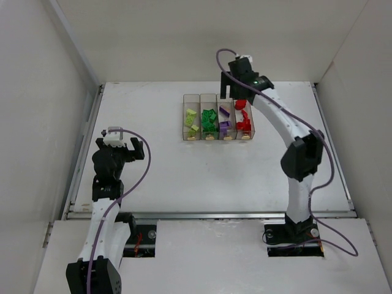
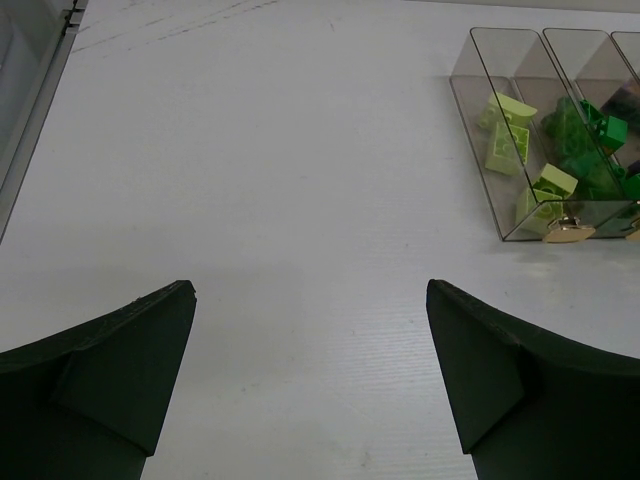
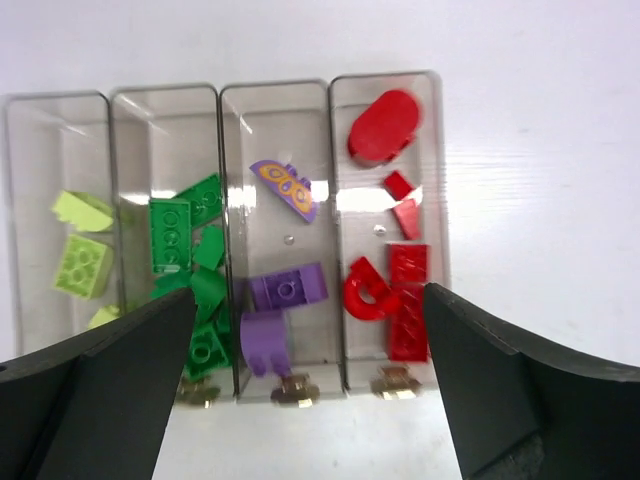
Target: Sort the legos into containers by color
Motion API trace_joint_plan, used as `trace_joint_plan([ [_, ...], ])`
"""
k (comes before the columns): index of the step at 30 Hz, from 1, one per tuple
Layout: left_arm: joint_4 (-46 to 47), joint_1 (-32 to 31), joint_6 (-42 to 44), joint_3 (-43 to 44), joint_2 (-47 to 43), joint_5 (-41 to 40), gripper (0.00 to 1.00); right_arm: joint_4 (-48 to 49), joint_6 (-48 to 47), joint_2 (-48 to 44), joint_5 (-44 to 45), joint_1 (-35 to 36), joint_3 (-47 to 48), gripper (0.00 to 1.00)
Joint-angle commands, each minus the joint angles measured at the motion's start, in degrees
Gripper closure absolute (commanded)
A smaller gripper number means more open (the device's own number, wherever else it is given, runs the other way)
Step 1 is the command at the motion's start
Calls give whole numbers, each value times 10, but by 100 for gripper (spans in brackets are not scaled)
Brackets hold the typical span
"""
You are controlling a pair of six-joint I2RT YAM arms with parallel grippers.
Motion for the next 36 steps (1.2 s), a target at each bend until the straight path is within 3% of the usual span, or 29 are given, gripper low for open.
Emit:
trace_joint_plan([
  [1,18,2,-1,18,-2,1,1,51,11,-131,38,-19,-44,0],
  [9,18,2,-1,18,-2,7,1,72,67,-286,93,-204,-229,0],
  [15,18,2,-1,18,-2,7,1,65,148,-347,62,-323,-329,0],
  [19,18,2,-1,18,-7,7,1,55,148,-349,55,-328,-342,0],
  [27,13,2,-1,18,-7,12,1,-29,148,-291,50,-328,-274,0],
  [36,13,2,-1,18,-12,12,1,5,126,-319,25,-328,-303,0],
])
